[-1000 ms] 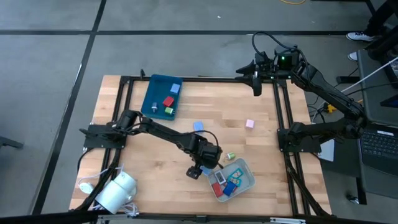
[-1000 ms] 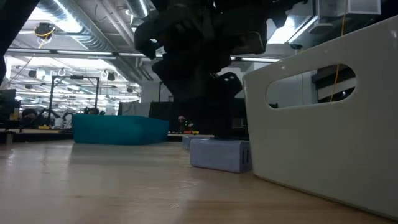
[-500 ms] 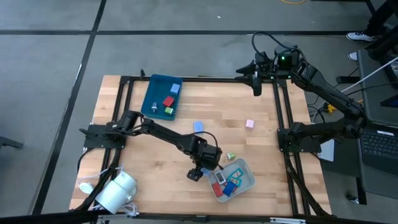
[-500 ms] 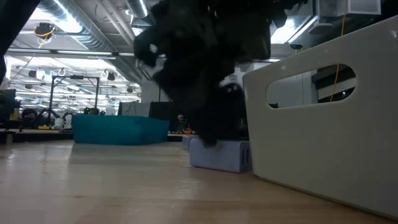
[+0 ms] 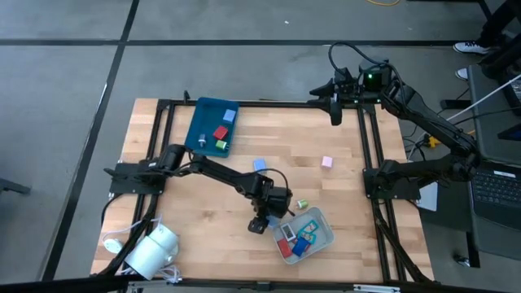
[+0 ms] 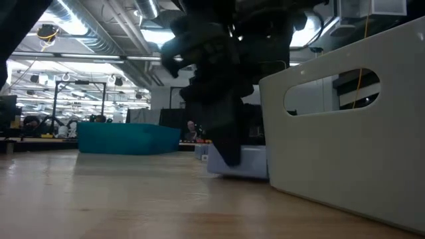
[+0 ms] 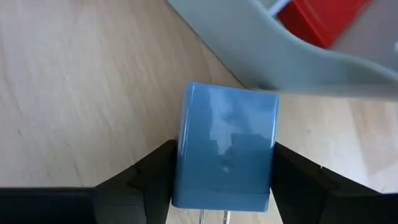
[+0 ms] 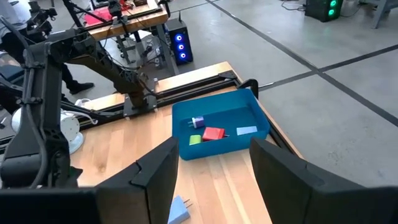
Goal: Pick & Place Office items
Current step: Put the bottom blue charger adapter into the blue bin
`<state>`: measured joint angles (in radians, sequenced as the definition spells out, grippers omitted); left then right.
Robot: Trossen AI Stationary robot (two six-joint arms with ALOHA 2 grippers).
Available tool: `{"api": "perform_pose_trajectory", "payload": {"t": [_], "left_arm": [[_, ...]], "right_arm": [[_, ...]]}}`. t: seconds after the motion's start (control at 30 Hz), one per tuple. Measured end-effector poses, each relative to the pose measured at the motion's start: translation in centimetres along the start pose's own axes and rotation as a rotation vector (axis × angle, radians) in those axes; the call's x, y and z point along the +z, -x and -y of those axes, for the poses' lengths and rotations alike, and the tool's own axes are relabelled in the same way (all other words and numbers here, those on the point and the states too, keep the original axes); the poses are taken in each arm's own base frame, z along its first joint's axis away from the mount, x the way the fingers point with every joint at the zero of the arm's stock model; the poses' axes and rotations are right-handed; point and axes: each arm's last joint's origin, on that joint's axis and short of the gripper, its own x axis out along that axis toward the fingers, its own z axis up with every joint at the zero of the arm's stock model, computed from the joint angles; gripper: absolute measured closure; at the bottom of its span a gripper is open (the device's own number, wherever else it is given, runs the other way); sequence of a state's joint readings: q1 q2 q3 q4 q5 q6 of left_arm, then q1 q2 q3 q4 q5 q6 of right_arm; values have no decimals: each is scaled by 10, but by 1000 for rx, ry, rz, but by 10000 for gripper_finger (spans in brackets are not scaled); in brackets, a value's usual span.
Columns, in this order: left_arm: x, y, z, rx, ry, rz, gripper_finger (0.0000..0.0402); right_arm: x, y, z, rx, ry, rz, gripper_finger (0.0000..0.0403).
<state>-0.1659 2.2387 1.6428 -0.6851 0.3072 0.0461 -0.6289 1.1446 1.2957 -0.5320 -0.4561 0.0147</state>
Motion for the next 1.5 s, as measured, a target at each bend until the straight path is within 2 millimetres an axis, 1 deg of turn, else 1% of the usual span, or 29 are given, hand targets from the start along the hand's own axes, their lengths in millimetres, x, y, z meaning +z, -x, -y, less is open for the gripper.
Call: {"api": "perform_pose_trajectory", "payload": {"t": [0.13,0.23,0.37,0.43,0.57,0.63,0.8,0.9,0.97,1.1,1.27,1.37,1.5], "left_arm": [[0,6,-20,-64,103,27,191],[0,16,-36,-105,151,68,191],[-2,36,-62,-40,201,122,191],[-2,51,-73,-26,217,162,191],[-1,85,-87,-21,223,264,191],[1,104,-96,-1,229,345,191],[0,158,-128,69,287,583,191],[-9,182,-149,109,327,670,191],[-19,196,-164,140,365,693,191],[-42,216,-195,186,436,725,191],[-70,243,-225,210,495,785,191],[-86,266,-237,249,509,853,191],[-102,307,-237,342,511,970,191]], "right_arm": [[0,0,0,-3,-1,0,199],[0,0,0,-3,-16,0,199],[0,0,0,-3,-26,0,199],[0,0,0,-3,-25,1,199],[2,0,0,-3,-18,19,199],[3,0,0,-2,-13,28,199],[3,0,0,-4,-18,32,199],[3,0,0,-18,-37,33,199],[4,0,1,-21,-39,35,199],[4,0,1,-29,-45,36,199],[4,0,2,-55,-66,38,199],[4,0,2,-77,-85,40,199],[4,0,3,-107,-120,45,199]]}}
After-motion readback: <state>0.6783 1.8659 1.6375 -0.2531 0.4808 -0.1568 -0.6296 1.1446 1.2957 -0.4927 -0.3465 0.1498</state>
